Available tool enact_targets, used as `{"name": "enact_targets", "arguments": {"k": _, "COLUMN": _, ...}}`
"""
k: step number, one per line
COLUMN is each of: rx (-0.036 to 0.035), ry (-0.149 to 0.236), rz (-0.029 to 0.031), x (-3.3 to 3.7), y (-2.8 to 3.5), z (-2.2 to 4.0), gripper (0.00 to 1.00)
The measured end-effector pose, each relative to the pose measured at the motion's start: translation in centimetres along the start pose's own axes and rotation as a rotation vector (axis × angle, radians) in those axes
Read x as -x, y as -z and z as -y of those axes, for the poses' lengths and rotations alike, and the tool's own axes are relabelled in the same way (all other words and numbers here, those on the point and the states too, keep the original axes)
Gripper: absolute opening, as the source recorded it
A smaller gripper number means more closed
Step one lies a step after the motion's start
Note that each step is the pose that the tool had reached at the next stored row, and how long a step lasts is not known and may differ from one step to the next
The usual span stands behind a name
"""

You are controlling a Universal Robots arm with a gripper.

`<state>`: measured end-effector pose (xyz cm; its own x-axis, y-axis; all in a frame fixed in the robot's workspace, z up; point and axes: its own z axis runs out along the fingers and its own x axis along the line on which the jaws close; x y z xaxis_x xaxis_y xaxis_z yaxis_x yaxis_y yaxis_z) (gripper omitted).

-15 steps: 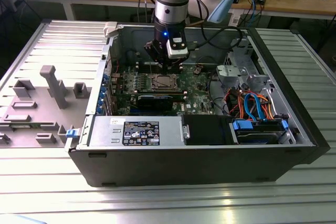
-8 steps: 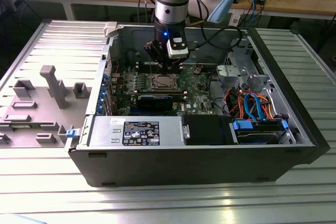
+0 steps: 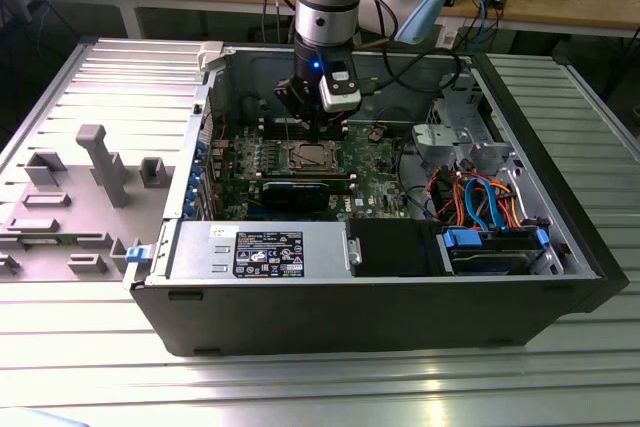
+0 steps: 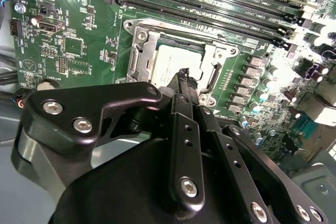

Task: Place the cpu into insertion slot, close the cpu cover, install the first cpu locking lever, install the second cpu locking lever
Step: 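Install the first cpu locking lever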

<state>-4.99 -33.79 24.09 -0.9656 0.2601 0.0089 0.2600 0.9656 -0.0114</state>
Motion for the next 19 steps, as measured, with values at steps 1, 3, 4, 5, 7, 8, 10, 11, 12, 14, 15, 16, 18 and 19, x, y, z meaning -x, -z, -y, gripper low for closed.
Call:
{"name": "enact_targets", "arguments": {"k": 1, "rx": -0.0001, "ry": 0.005, "rz": 0.0, "x": 0.0, "y": 0.0, "z": 0.0, "gripper": 0.11}}
{"name": "enact_targets", "arguments": {"k": 3, "rx": -0.0001, "ry": 0.011, "rz": 0.0001, "x": 0.0, "y": 0.0, "z": 0.0, "gripper": 0.11}}
{"name": "enact_targets", "arguments": {"k": 4, "rx": -0.0001, "ry": 0.014, "rz": 0.0002, "x": 0.0, "y": 0.0, "z": 0.0, "gripper": 0.11}}
{"name": "enact_targets", "arguments": {"k": 5, "rx": -0.0002, "ry": 0.019, "rz": 0.0002, "x": 0.0, "y": 0.0, "z": 0.0, "gripper": 0.11}}
{"name": "enact_targets", "arguments": {"k": 7, "rx": -0.0002, "ry": 0.025, "rz": 0.0002, "x": 0.0, "y": 0.0, "z": 0.0, "gripper": 0.11}}
{"name": "enact_targets", "arguments": {"k": 8, "rx": -0.0003, "ry": 0.031, "rz": 0.0004, "x": 0.0, "y": 0.0, "z": 0.0, "gripper": 0.11}}
{"name": "enact_targets", "arguments": {"k": 10, "rx": -0.0004, "ry": 0.041, "rz": 0.0004, "x": 0.0, "y": 0.0, "z": 0.0, "gripper": 0.11}}
{"name": "enact_targets", "arguments": {"k": 11, "rx": -0.0004, "ry": 0.045, "rz": 0.0005, "x": 0.0, "y": 0.0, "z": 0.0, "gripper": 0.11}}
{"name": "enact_targets", "arguments": {"k": 12, "rx": -0.0004, "ry": 0.048, "rz": 0.0006, "x": 0.0, "y": 0.0, "z": 0.0, "gripper": 0.11}}
{"name": "enact_targets", "arguments": {"k": 14, "rx": -0.0005, "ry": 0.055, "rz": 0.0006, "x": 0.0, "y": 0.0, "z": 0.0, "gripper": 0.11}}
{"name": "enact_targets", "arguments": {"k": 15, "rx": -0.0005, "ry": 0.057, "rz": 0.0006, "x": 0.0, "y": 0.0, "z": 0.0, "gripper": 0.11}}
{"name": "enact_targets", "arguments": {"k": 16, "rx": -0.0006, "ry": 0.06, "rz": 0.0007, "x": 0.0, "y": 0.0, "z": 0.0, "gripper": 0.11}}
{"name": "enact_targets", "arguments": {"k": 18, "rx": -0.0006, "ry": 0.066, "rz": 0.0007, "x": 0.0, "y": 0.0, "z": 0.0, "gripper": 0.11}}
{"name": "enact_targets", "arguments": {"k": 19, "rx": -0.0007, "ry": 0.071, "rz": 0.0008, "x": 0.0, "y": 0.0, "z": 0.0, "gripper": 0.11}}
